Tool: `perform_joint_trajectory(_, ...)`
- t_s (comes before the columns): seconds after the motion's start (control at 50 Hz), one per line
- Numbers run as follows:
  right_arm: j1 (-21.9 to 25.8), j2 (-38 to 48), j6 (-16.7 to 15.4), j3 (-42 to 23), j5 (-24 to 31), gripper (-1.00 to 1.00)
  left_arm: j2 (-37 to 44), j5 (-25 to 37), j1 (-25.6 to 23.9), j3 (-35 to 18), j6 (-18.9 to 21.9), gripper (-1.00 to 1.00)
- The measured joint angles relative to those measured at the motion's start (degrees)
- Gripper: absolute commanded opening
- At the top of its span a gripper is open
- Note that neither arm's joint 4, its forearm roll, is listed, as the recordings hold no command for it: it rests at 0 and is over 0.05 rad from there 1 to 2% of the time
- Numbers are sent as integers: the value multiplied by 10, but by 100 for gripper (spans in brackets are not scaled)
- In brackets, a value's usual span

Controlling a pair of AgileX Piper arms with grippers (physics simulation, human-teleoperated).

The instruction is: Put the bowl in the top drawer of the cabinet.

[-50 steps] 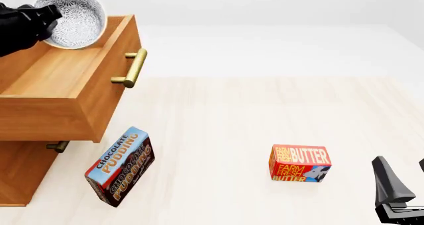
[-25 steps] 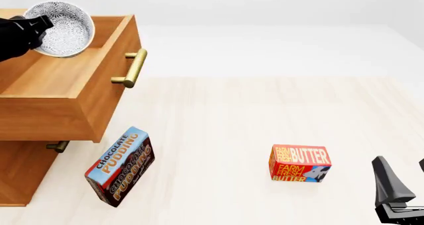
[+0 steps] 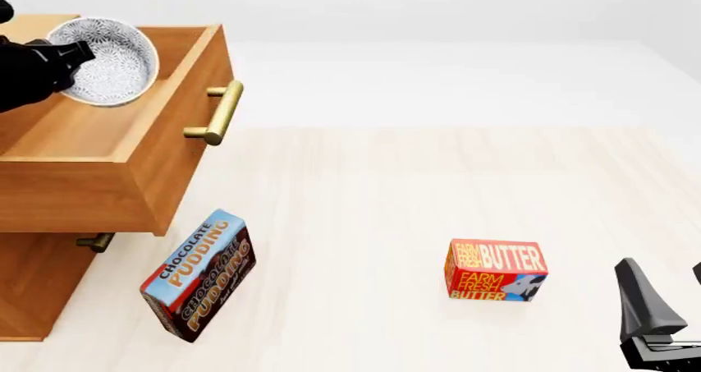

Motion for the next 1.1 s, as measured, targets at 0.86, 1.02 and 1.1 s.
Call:
perform_joint_trajectory(0.86, 0, 0, 0, 0, 0, 100, 25, -24, 3, 15, 29, -100)
perform_joint_trajectory(1.02, 0, 0, 0, 0, 0, 100, 26, -25, 3, 16, 30, -100)
perform_joint_trajectory(1.1, 0, 0, 0, 0, 0, 100, 27, -26, 3, 16, 30, -100)
